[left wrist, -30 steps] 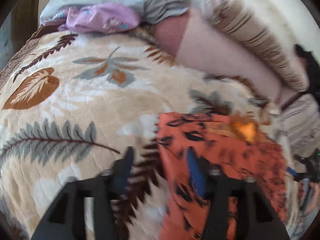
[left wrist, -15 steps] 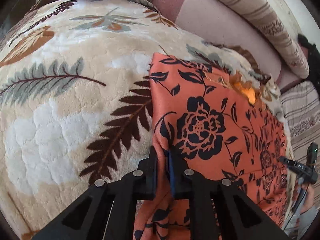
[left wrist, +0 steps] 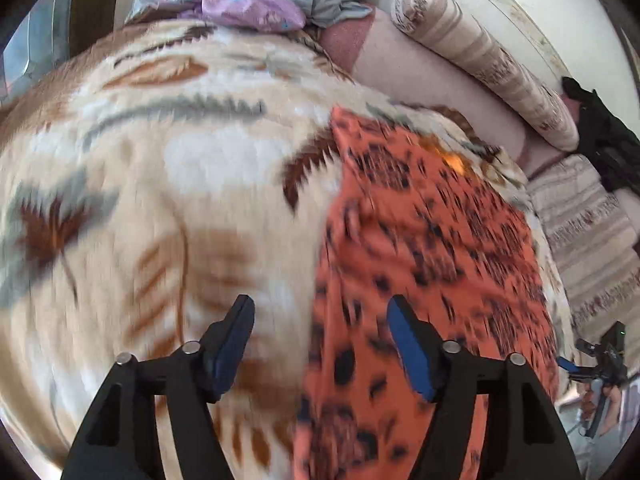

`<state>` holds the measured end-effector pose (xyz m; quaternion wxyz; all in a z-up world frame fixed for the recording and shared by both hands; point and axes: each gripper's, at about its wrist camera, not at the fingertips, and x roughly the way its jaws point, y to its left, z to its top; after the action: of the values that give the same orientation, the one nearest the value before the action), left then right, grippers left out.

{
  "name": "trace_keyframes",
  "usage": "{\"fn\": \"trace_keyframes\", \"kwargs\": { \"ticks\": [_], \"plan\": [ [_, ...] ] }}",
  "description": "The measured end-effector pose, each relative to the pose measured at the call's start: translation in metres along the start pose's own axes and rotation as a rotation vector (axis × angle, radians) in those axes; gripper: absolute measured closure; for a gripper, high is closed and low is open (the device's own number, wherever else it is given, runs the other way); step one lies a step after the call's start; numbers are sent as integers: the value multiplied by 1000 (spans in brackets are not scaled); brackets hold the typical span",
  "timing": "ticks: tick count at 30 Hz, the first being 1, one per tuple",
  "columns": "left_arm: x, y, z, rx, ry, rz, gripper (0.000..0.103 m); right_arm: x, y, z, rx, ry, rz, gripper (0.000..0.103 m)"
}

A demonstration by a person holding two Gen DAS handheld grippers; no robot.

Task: Fold small clothes

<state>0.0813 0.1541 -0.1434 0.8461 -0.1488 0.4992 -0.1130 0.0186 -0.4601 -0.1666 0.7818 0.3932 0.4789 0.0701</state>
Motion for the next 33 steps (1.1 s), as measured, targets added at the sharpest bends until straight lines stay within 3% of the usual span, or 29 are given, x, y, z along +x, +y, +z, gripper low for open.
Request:
{"fn": "trace_keyframes", "kwargs": {
  "ticks": [2,5,7,9,10,12,18,23,24,25,27,29,31,33],
  "plan": [
    [0,4,-34,-15,51,-8,31,0,-8,-29,2,14,56,10],
    [-16,-7,-68,36,5,39,31,-6,-18,-50,62,20,98,14],
    [-32,-10,-82,-14,5,-13,31,-5,-9,-60,46,28,108,24],
    [-40,-9,-94,-39,-17,-71,31,-11,-4,-76,7,30,108,24],
    [-38,-7,-100,-33,-6,-58,31,-13,-9,-81,7,38,93,24],
    [-24,-3,-109,-20,57,11,33,-5,-23,-86,30,65,83,24],
    [-29,-8,-115,-17,55,44,33,-12,-34,-98,-4,28,143,23],
    [-36,-10,-126,-22,49,33,33,-15,-32,-101,-63,71,92,23],
    [-31,-10,-127,-20,70,50,37,-13,-31,-102,-68,75,82,23],
    [-29,-11,-128,-12,84,71,59,-12,-29,-102,-69,78,70,24],
    [-30,-14,-129,13,92,112,79,-12,-24,-103,-70,80,19,36],
    [-33,-12,-128,-4,90,98,79,-16,-12,-107,-110,84,-31,61],
    [-31,-11,-128,-15,96,100,74,-17,-2,-111,-129,78,-4,62],
    [-26,-11,-129,-10,112,98,57,-12,-4,-112,-126,81,-38,40]
  ]
}}
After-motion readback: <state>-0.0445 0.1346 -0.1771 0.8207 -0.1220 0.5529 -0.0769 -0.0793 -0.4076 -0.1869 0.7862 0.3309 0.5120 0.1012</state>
